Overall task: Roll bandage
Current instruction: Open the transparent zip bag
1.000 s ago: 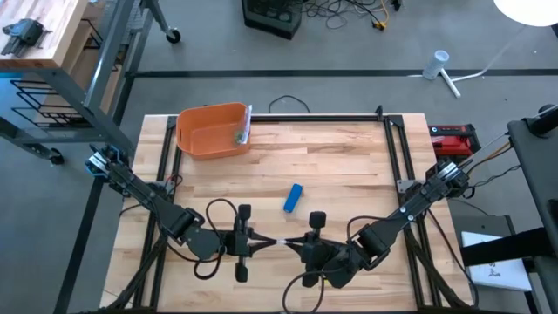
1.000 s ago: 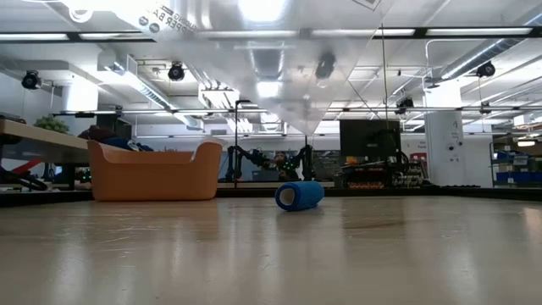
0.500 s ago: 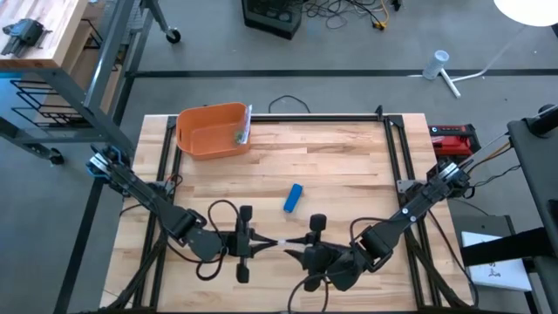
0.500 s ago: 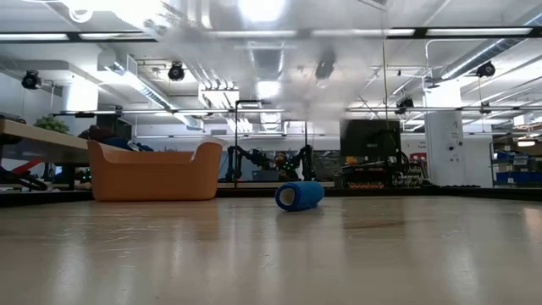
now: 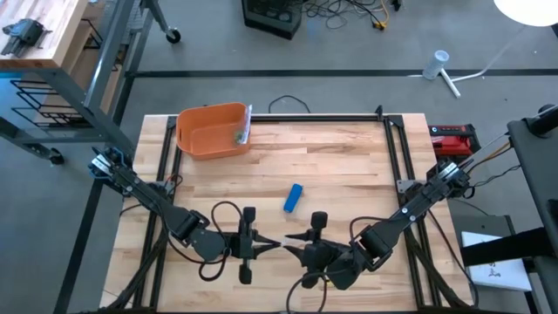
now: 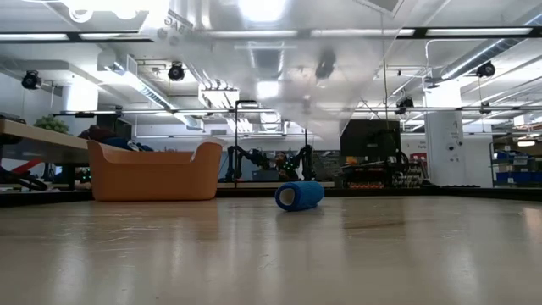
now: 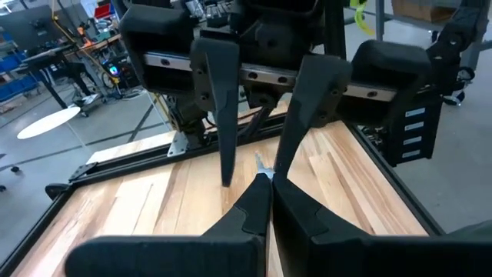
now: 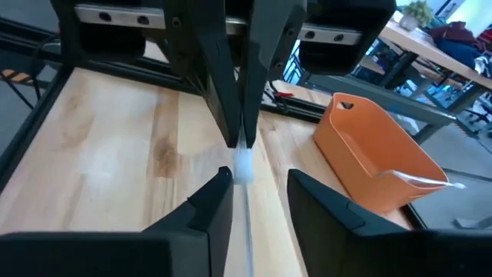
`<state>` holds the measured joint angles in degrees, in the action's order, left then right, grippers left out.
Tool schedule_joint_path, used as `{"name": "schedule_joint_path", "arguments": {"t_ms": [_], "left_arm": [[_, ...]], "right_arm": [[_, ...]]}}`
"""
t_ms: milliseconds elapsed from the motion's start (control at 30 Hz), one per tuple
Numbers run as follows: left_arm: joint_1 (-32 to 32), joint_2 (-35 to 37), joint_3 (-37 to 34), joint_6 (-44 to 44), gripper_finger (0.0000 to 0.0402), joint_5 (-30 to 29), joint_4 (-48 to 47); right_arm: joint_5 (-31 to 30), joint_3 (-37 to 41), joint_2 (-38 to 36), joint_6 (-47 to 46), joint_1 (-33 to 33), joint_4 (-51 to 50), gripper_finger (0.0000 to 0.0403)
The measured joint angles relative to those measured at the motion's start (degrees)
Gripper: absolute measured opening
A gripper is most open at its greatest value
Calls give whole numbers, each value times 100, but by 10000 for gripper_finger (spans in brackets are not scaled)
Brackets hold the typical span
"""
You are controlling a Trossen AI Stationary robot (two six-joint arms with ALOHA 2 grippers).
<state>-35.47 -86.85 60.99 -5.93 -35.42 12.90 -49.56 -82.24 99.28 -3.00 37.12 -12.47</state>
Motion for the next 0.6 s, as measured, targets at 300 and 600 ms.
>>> {"name": "schedule_joint_path", "arguments": {"t_ms": [300,600], "left_arm": [[62,-68,0,-2,0,48,118],[73,-76,0,-1,0,66,140]], "right_arm": [[28,0,9,8,-31,151,62],[66,0,12,14,-26,98,21]]}}
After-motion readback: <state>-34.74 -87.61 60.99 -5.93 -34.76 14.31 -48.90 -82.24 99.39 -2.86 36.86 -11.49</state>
